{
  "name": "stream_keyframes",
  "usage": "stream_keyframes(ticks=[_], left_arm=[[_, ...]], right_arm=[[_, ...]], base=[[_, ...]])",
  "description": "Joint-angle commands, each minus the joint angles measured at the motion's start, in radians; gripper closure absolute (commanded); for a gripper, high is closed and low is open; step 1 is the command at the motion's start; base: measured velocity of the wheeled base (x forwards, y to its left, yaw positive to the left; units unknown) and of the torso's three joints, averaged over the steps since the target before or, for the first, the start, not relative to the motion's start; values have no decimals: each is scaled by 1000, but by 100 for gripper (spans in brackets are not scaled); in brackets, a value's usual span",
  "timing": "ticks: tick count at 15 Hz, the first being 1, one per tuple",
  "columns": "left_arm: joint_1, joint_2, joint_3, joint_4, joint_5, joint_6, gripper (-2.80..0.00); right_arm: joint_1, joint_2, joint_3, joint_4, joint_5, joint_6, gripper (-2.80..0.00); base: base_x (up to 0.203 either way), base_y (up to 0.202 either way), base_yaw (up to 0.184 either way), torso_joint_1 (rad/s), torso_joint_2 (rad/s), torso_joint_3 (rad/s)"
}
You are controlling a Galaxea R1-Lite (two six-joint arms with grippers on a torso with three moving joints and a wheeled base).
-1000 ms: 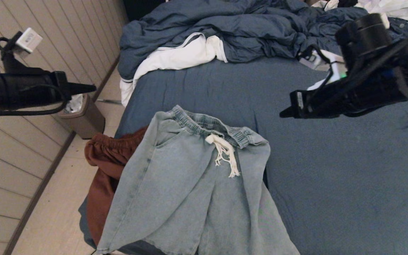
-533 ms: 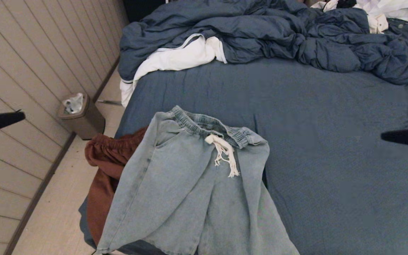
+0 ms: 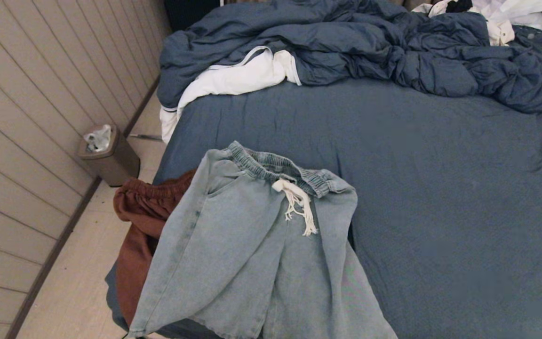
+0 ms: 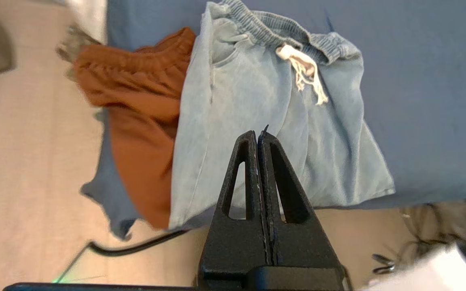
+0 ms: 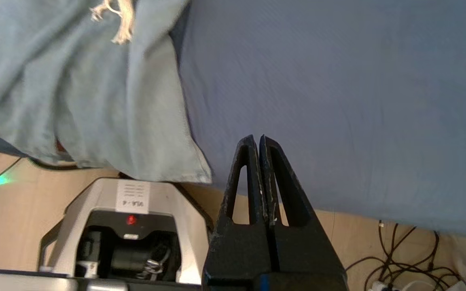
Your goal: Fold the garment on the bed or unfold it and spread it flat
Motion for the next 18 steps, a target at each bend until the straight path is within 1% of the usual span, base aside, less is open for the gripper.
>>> stream_keyframes(ticks=[1, 2, 3, 4, 5, 6, 7, 8, 9, 10, 11, 12, 13, 14, 15, 16, 17, 18], left_arm=[[0, -148, 25, 44, 19, 6, 0], [1, -183, 71, 69, 55, 30, 0], [0, -189, 102, 84, 104, 49, 0], [0, -190, 119, 91, 142, 46, 0], [0, -190, 107, 94, 144, 50, 0], [0, -190, 76, 111, 139, 52, 0], [0, -190, 32, 155, 128, 53, 0], [0, -190, -35, 230, 102, 53, 0], [0, -191, -105, 318, 69, 54, 0], [0, -191, -155, 410, 40, 57, 0], [0, -191, -173, 449, 27, 68, 0], [0, -191, -150, 452, 27, 76, 0], [0, -190, -122, 463, 35, 81, 0], [0, -191, -125, 487, 35, 84, 0], [0, -192, -132, 524, 37, 86, 0], [1, -193, -123, 538, 40, 91, 0], [0, -192, -99, 518, 40, 94, 0], [0, -191, -54, 476, 40, 97, 0]], right_arm=[[-8, -157, 84, 5, -10, 3, 0], [-16, -173, 141, 5, -62, 19, 0], [-21, -175, 186, 2, -131, 36, 0], [-23, -177, 223, -3, -169, 42, 0], [-24, -177, 221, -5, -176, 31, 0], [-24, -177, 202, 0, -187, 15, 0], [-25, -177, 176, 8, -201, 12, 0], [-33, -176, 126, 33, -217, 10, 0], [-70, -174, 83, 80, -222, 12, 0], [-132, -174, 60, 124, -218, 14, 0], [-171, -174, 47, 153, -209, 20, 0], [-171, -174, 52, 168, -184, 42, 0], [-169, -172, 78, 148, -128, 51, 0], [-168, -172, 115, 84, -91, 52, 0], [-168, -173, 147, 40, -96, 52, 0], [-168, -174, 175, 9, -169, 48, 0], [-167, -174, 209, -30, -253, 25, 0], [-168, -172, 227, -95, -270, -2, 0]], base=[[0, 0, 0, 0, 0, 0], [0, 0, 0, 0, 0, 0], [0, 0, 0, 0, 0, 0], [0, 0, 0, 0, 0, 0], [0, 0, 0, 0, 0, 0], [0, 0, 0, 0, 0, 0], [0, 0, 0, 0, 0, 0], [0, 0, 0, 0, 0, 0], [0, 0, 0, 0, 0, 0], [0, 0, 0, 0, 0, 0], [0, 0, 0, 0, 0, 0], [0, 0, 0, 0, 0, 0], [0, 0, 0, 0, 0, 0], [0, 0, 0, 0, 0, 0], [0, 0, 0, 0, 0, 0], [0, 0, 0, 0, 0, 0], [0, 0, 0, 0, 0, 0], [0, 0, 0, 0, 0, 0]])
